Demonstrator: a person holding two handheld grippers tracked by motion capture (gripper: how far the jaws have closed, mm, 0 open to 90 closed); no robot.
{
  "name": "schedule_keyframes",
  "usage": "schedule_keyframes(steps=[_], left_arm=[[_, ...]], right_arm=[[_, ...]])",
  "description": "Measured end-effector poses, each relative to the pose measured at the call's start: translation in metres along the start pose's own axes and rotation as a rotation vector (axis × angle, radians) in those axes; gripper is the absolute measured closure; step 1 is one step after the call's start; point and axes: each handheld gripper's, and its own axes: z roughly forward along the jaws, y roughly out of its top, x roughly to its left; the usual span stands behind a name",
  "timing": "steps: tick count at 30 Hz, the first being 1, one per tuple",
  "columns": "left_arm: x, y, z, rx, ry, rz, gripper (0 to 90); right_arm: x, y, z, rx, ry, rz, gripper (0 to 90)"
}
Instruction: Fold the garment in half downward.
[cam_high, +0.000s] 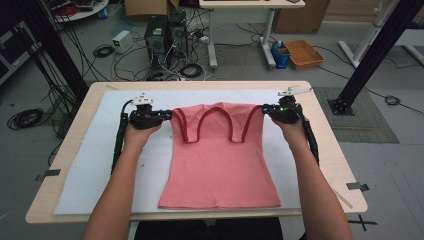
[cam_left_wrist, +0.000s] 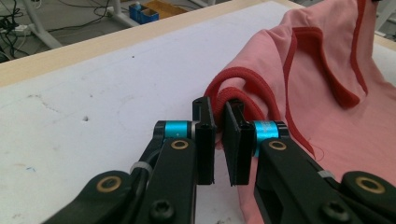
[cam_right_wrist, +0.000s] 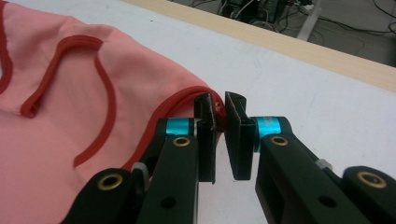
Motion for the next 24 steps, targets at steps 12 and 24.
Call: schedule_keyframes(steps=[12,24], left_arm=[[-0.015,-0.009,-0.019,-0.030,-0.045,0.042,83.2],[-0.036,-0.020,-0.040,-0.080,-0.083,0.087,83.1]], right_arm=[[0.011,-0.018,-0.020,-0.059,0.048,-0.033,83.5],[0.024,-0.041,-0.051,-0.124,0.116,-0.068,83.5]])
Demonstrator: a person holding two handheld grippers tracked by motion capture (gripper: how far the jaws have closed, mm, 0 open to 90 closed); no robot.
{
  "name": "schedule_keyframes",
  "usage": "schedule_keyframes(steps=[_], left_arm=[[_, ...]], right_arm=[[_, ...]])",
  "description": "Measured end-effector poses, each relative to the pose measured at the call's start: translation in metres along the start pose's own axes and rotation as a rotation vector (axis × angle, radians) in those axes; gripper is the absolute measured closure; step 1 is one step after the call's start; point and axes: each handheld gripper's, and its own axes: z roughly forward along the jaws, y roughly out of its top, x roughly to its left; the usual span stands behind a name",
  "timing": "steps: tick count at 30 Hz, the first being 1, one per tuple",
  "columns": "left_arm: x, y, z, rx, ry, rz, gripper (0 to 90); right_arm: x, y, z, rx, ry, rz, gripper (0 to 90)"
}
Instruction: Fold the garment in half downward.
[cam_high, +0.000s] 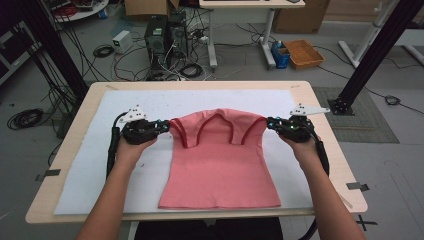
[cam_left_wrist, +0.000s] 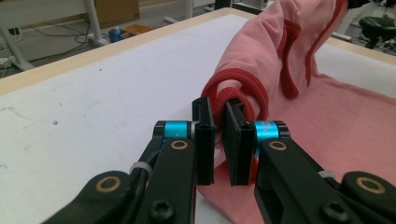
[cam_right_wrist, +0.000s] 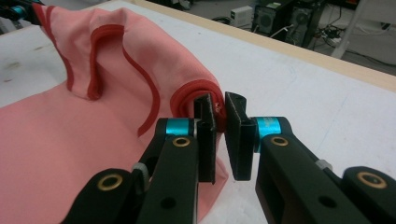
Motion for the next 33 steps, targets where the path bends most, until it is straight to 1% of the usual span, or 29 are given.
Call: schedule_keyframes(steps=[2,3,6,7,9,11,12,17,19,20,21,22,23,24,25,26,28,29,31,32,33], left_arm=[[-0.002,-0.001,-0.002,-0.003,-0.005,0.007,83.1],[-0.007,-0.003,-0.005,-0.003,-0.010,0.016,83.1],[-0.013,-0.008,-0.011,-0.015,-0.021,0.014,83.1],[-0.013,-0.008,-0.011,-0.015,-0.021,0.014,83.0],[-0.016,-0.012,-0.016,-0.017,-0.032,0.016,83.1],[-0.023,-0.021,-0.023,-0.028,-0.061,-0.009,82.9],[-0.026,-0.024,-0.025,-0.029,-0.072,-0.013,82.7],[-0.042,-0.040,-0.036,0.019,-0.104,0.011,81.8],[-0.047,-0.046,-0.039,0.026,-0.108,0.006,80.9],[-0.047,-0.046,-0.039,0.026,-0.108,0.006,80.3],[-0.051,-0.051,-0.042,0.041,-0.109,0.003,79.7],[-0.053,-0.053,-0.043,0.051,-0.108,0.005,79.0],[-0.053,-0.053,-0.043,0.051,-0.108,0.005,77.3],[-0.056,-0.057,-0.046,0.066,-0.107,0.008,75.0],[-0.056,-0.057,-0.046,0.066,-0.107,0.008,73.5],[-0.060,-0.060,-0.049,0.080,-0.109,0.012,71.9],[-0.062,-0.065,-0.054,0.089,-0.111,-0.002,65.1],[-0.062,-0.067,-0.057,0.088,-0.109,-0.007,63.1],[-0.062,-0.070,-0.060,0.089,-0.104,-0.010,59.2],[-0.060,-0.071,-0.062,0.088,-0.097,-0.024,55.4],[-0.059,-0.073,-0.063,0.092,-0.087,-0.040,55.4]], right_arm=[[0.004,-0.004,-0.005,-0.008,0.008,-0.011,83.4],[0.006,-0.006,-0.007,-0.011,0.012,-0.015,83.4],[0.012,-0.014,-0.015,-0.021,0.028,-0.022,83.4],[0.012,-0.014,-0.015,-0.021,0.028,-0.022,83.4],[0.019,-0.025,-0.023,-0.029,0.039,-0.028,83.3],[0.023,-0.034,-0.029,-0.031,0.045,-0.034,83.2],[0.025,-0.039,-0.031,-0.035,0.049,-0.041,83.1],[0.037,-0.063,-0.042,-0.020,0.073,-0.048,82.6],[0.041,-0.072,-0.044,-0.003,0.075,-0.062,82.3],[0.041,-0.072,-0.044,-0.003,0.075,-0.062,82.3],[0.045,-0.080,-0.045,0.010,0.075,-0.071,81.9],[0.049,-0.085,-0.045,0.023,0.077,-0.070,81.5],[0.051,-0.089,-0.045,0.034,0.078,-0.076,81.2],[0.053,-0.092,-0.045,0.045,0.075,-0.084,80.1],[0.053,-0.092,-0.045,0.045,0.075,-0.084,80.1],[0.056,-0.097,-0.046,0.066,0.075,-0.102,77.3],[0.059,-0.100,-0.049,0.087,0.071,-0.113,74.9],[0.059,-0.101,-0.051,0.093,0.078,-0.114,72.5],[0.059,-0.103,-0.055,0.099,0.084,-0.101,64.5],[0.058,-0.103,-0.058,0.092,0.091,-0.082,61.2],[0.058,-0.103,-0.058,0.092,0.091,-0.082,61.2]])
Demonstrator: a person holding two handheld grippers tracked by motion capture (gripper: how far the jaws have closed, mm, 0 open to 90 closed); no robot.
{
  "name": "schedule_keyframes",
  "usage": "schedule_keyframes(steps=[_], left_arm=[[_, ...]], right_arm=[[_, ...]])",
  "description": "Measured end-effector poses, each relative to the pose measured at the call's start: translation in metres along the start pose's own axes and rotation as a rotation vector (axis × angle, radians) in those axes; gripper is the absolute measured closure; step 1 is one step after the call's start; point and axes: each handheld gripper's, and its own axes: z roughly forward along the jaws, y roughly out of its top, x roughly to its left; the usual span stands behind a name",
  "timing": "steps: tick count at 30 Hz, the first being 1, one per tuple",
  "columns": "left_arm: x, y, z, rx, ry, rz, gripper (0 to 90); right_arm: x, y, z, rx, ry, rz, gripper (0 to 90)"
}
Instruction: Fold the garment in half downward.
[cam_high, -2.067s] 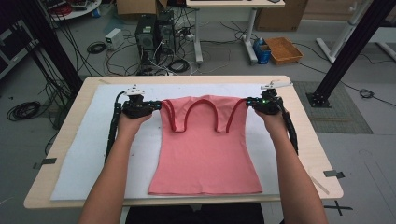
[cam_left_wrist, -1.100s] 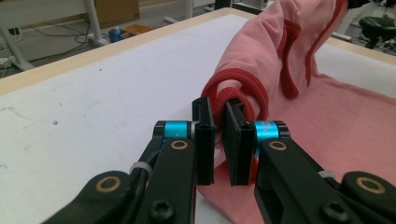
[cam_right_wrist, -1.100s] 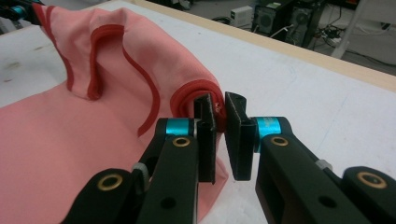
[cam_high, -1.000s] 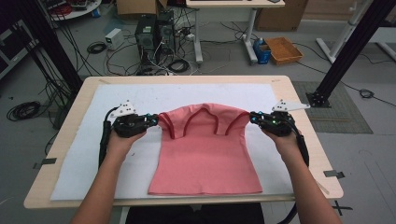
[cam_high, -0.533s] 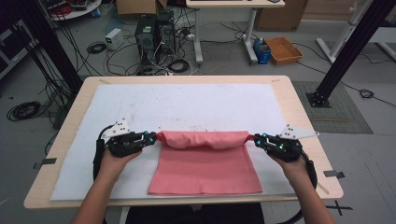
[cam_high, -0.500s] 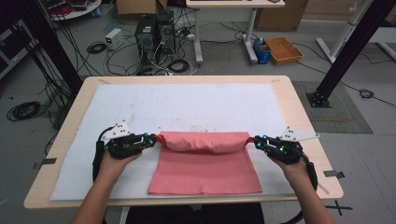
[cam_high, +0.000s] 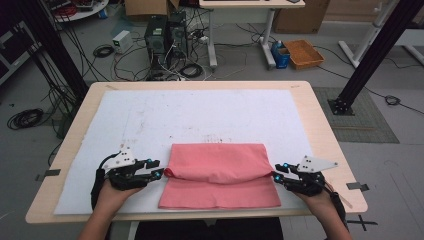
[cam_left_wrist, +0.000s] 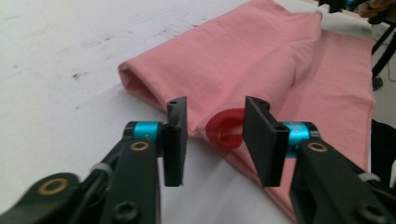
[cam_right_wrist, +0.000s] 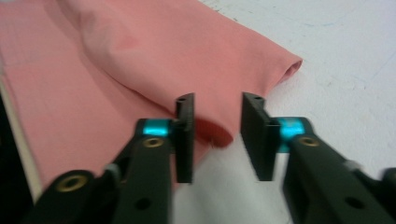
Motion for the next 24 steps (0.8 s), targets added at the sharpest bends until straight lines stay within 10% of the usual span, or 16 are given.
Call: schedule_keyframes(steps=[4,12,24], left_arm=[[0.005,-0.001,0.005,-0.016,-0.004,-0.066,41.6],[0.000,0.004,0.033,0.067,-0.016,-0.060,38.3],[-0.010,0.004,0.035,0.086,-0.018,0.033,76.4]], right_arm=[[-0.005,0.002,-0.011,-0.042,-0.011,0.085,51.3],[-0.009,-0.001,0.005,0.020,0.004,0.141,49.2],[-0.003,-0.001,0.019,0.090,0.057,0.085,77.9]])
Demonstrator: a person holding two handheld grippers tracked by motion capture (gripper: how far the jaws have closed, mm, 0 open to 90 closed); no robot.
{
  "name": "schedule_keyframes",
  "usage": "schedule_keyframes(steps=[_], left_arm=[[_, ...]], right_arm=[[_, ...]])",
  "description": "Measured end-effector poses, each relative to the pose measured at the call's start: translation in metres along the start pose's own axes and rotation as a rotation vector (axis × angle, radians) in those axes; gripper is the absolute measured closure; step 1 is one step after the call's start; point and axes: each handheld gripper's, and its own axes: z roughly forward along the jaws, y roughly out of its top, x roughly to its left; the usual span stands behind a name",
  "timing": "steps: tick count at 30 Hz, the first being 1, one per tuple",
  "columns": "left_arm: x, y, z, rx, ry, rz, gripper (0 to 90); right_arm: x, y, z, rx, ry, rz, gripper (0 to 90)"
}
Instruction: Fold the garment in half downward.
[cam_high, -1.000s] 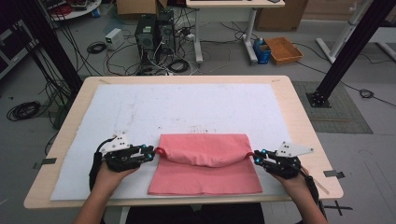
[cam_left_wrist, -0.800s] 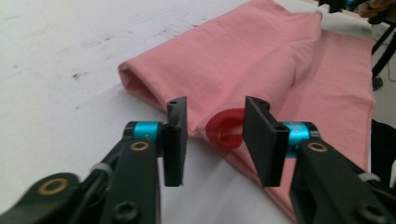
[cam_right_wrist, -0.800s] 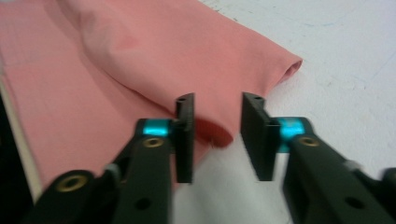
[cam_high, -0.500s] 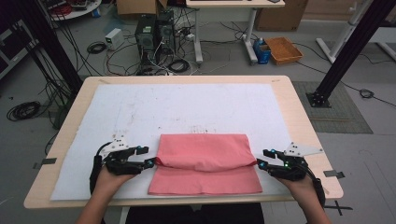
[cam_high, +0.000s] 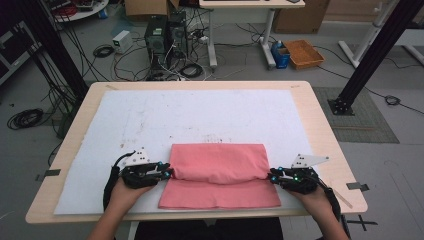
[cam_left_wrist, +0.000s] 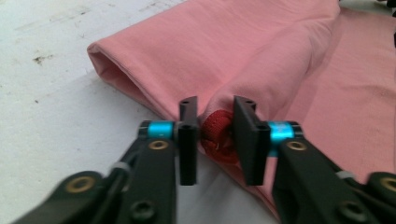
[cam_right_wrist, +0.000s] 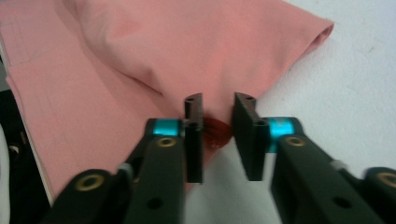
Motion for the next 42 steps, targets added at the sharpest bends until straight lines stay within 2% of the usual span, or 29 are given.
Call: schedule_keyframes(steps=[1,3,9,13,17,20,25,30,34,38,42], left_arm=[[0.000,0.000,0.000,-0.005,-0.004,0.001,80.9],[-0.001,0.000,-0.001,-0.012,-0.008,0.001,82.4],[-0.003,0.002,-0.010,-0.051,-0.042,0.004,83.2],[-0.006,-0.001,-0.019,-0.057,-0.068,0.009,83.2],[-0.012,-0.005,-0.029,-0.068,-0.084,0.017,83.2],[-0.017,-0.009,-0.035,-0.075,-0.102,0.022,83.2],[-0.026,-0.016,-0.040,-0.067,-0.115,0.034,83.2],[-0.029,-0.021,-0.041,-0.048,-0.118,0.043,83.2],[-0.032,-0.025,-0.041,-0.039,-0.122,0.048,83.2],[-0.038,-0.027,-0.043,-0.031,-0.133,0.071,83.2],[-0.042,-0.029,-0.046,-0.032,-0.147,0.070,83.2]], right_arm=[[0.001,0.001,-0.002,-0.013,-0.005,-0.007,81.1],[0.001,0.001,-0.005,-0.025,-0.013,-0.006,82.8],[0.003,0.003,-0.009,-0.045,-0.008,-0.004,84.7],[0.006,0.004,-0.016,-0.065,0.001,-0.004,85.3],[0.012,0.002,-0.027,-0.081,0.006,0.004,85.5],[0.022,-0.002,-0.036,-0.085,0.010,0.004,85.5],[0.033,-0.007,-0.043,-0.087,0.014,-0.009,85.5],[0.045,-0.015,-0.049,-0.074,0.015,-0.018,85.5],[0.047,-0.020,-0.049,-0.071,0.012,-0.018,85.5],[0.050,-0.025,-0.050,-0.071,0.008,-0.013,85.5],[0.055,-0.029,-0.053,-0.076,0.008,-0.016,85.5]])
